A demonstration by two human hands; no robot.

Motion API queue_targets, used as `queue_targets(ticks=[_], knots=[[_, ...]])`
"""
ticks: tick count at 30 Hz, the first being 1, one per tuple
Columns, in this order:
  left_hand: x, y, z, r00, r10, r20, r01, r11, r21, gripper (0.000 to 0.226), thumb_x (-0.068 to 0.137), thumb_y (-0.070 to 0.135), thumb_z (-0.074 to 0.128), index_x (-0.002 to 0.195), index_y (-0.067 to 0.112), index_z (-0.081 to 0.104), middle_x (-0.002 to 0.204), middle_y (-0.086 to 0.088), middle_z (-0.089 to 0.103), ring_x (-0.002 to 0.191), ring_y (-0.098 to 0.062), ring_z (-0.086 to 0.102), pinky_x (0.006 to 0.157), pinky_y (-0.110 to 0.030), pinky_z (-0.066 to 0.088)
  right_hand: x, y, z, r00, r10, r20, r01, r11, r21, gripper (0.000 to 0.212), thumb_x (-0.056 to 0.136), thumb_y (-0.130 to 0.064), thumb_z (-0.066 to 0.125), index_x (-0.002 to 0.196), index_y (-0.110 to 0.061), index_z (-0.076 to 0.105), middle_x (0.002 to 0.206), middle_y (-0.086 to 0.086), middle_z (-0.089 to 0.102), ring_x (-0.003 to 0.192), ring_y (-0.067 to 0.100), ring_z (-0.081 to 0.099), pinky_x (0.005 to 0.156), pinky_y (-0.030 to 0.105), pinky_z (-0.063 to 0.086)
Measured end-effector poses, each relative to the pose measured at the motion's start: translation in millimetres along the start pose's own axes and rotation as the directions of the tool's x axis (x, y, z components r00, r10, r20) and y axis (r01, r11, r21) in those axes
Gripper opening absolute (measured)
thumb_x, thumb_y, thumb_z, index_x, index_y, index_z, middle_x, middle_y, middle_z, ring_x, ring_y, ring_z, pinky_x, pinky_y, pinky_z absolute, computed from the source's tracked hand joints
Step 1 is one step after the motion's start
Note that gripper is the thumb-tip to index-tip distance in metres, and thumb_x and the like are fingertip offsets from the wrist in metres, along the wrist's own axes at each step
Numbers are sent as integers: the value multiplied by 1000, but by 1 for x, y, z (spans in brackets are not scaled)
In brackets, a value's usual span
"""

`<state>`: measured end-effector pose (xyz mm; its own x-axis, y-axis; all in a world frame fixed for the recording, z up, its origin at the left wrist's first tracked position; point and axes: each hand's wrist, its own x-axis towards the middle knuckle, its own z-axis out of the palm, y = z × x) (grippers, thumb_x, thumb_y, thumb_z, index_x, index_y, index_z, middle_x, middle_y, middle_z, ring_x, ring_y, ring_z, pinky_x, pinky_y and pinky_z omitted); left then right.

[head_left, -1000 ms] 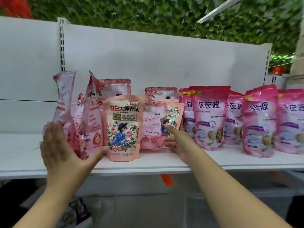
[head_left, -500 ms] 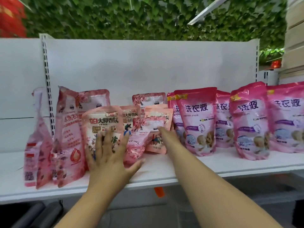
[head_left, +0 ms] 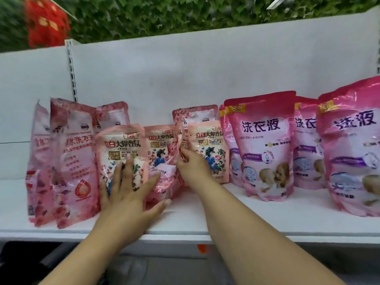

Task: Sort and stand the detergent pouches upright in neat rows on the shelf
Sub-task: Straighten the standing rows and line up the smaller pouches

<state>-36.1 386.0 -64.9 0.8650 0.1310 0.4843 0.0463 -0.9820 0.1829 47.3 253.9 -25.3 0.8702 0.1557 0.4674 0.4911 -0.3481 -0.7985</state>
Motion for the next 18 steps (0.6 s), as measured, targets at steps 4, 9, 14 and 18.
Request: queue_targets(ticks=[4, 9, 14, 18], knots=[[-1, 2, 1, 1000, 18, 17, -18, 1000, 3, 72, 48, 85, 7, 117, 66, -5, 106, 18, -66, 100, -4, -62, 104, -43, -25, 3, 4, -3, 999, -1, -48, 4, 997, 80, 33, 98, -19, 42, 129, -16, 52, 125, 2, 58, 77, 7, 45, 56, 10, 31], [3, 3, 2, 997, 27, 74, -29, 999, 22, 55, 77, 78, 25, 121, 65, -5, 116, 10, -61, 110, -15, -56, 102, -45, -28, 1, 5, -3, 991, 53, -120, -54, 999, -1, 48, 92, -35, 51, 133, -13, 41, 132, 6, 49, 95, 15, 52, 76, 25, 42], [-9, -2, 3, 947, 128, -294, -242, 887, -394, 36, 74, 64, 33, 109, 64, 34, 145, 24, 13, 135, 4, 10, 116, -38, 14, -18, -6, -2, 934, -248, -258, 134, 911, -390, 78, 88, -52, 47, 147, -22, 7, 155, 0, 3, 142, 20, 6, 115, 40, 12], [-23, -37, -14, 835, -159, -526, -359, 568, -741, 15, 77, 45, 49, 90, 47, 55, 111, 27, 49, 107, 10, 46, 93, -23, 44, -40, -27, 20, 777, -620, 109, 533, 556, -638, 77, 81, -69, 16, 143, -32, -12, 152, -11, -14, 133, -3, -26, 105, 21, -24]])
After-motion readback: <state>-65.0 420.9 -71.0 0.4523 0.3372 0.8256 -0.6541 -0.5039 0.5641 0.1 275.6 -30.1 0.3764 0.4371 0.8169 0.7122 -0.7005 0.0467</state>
